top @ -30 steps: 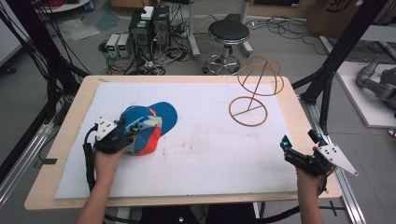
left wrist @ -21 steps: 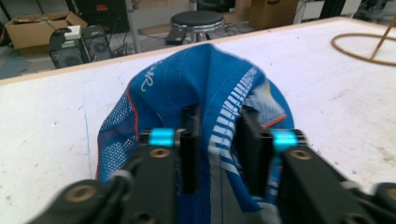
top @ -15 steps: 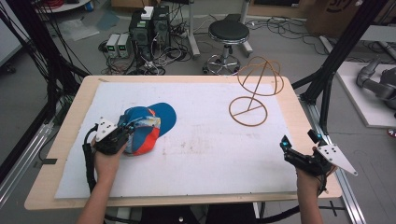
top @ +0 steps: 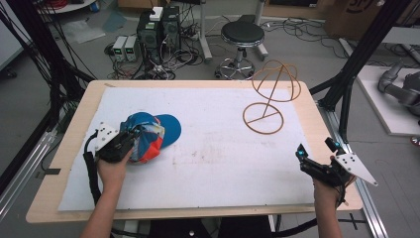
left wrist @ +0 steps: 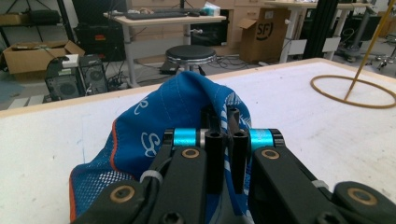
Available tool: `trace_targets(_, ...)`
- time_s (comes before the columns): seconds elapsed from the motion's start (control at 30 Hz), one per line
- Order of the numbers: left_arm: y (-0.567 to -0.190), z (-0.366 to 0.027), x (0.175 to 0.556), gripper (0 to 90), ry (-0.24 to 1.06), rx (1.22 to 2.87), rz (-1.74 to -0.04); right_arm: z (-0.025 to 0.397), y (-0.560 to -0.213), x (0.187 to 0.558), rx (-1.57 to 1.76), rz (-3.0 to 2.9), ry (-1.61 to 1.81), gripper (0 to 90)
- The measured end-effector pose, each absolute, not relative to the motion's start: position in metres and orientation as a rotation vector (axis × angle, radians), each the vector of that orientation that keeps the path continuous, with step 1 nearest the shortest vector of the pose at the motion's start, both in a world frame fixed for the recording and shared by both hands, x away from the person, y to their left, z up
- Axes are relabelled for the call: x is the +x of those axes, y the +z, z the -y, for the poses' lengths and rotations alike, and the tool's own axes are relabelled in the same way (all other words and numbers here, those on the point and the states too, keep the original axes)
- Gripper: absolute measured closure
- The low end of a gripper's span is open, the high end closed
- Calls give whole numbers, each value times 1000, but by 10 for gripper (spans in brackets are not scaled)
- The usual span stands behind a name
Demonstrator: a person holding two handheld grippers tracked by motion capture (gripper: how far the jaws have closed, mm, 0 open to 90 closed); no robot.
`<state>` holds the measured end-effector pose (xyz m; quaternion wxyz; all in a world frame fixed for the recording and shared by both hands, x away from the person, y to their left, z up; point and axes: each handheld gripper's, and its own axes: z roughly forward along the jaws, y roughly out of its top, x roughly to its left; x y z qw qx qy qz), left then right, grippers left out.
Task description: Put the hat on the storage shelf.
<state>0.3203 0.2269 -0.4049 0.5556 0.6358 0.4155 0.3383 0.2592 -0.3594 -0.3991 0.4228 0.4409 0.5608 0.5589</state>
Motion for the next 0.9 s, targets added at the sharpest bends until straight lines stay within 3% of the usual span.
trace_targets(0.9,-357,-199,327,889,793,1403,-928,358,-399,263,1104,-1403,1408,44)
